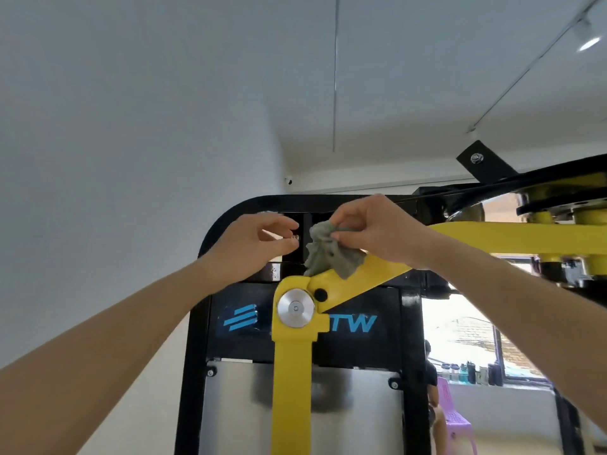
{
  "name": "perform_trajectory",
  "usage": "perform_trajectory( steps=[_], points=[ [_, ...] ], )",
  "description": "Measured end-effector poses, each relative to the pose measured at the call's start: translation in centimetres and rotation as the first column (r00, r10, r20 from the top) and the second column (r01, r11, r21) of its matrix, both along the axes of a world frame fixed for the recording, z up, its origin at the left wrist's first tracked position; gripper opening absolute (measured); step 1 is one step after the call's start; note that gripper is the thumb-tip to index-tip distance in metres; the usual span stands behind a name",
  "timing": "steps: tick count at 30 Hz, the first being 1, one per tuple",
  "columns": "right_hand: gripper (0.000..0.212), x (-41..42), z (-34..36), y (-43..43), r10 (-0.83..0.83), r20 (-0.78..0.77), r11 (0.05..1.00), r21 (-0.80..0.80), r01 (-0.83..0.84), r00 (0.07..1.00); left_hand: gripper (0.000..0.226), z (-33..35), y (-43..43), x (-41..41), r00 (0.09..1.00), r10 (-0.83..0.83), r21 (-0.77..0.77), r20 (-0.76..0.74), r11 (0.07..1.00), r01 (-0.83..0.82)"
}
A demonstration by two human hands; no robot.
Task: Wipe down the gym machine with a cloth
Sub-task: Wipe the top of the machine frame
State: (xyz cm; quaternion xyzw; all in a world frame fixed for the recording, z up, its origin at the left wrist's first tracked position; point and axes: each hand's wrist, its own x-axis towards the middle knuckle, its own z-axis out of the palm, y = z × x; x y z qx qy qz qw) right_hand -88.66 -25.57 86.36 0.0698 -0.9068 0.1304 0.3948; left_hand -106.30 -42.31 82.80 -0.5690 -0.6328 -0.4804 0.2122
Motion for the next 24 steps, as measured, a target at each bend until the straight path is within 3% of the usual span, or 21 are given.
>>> perform_trajectory(
  steps=[4, 10, 15, 18, 22, 24],
  points=[
    [0.008, -4.2, 1.2, -3.0, 0.106, -0.092, 0.977, -0.174, -0.121, 0.990, 0.030, 0.4, -2.7, -3.2, 0.956, -0.225, 0.021, 0.186, 0.974, 0.226],
    [0.013, -10.8, 2.9, -5.2, 0.071, 0.048, 0.969, -0.242, -0.058, 0.996, 0.031, 1.0, -3.9, -8.6, 0.896, -0.335, -0.006, 0.292, 0.936, 0.352],
    [0.011, -13.4, 4.3, -5.0, -0.088, 0.080, 0.959, -0.262, 0.107, 0.993, 0.017, 1.5, -2.9, -11.9, 0.892, -0.323, -0.037, 0.318, 0.935, 0.352],
    [0.008, -14.0, 5.5, -4.5, -0.237, 0.073, 0.951, -0.188, 0.247, 0.969, 0.010, 2.0, -1.8, -13.6, 0.890, -0.314, -0.033, 0.332, 0.938, 0.344],
    [0.003, -14.0, 7.7, -3.3, -0.395, -0.082, 0.918, -0.064, 0.390, 0.915, 0.004, 3.6, 0.2, -15.4, 0.928, -0.245, -0.107, 0.282, 0.953, 0.284],
    [0.006, -13.7, 9.2, -2.1, -0.476, -0.165, 0.879, -0.064, 0.472, 0.864, 0.004, 5.0, 1.4, -16.0, 0.938, -0.225, -0.048, 0.265, 0.968, 0.245]
  ],
)
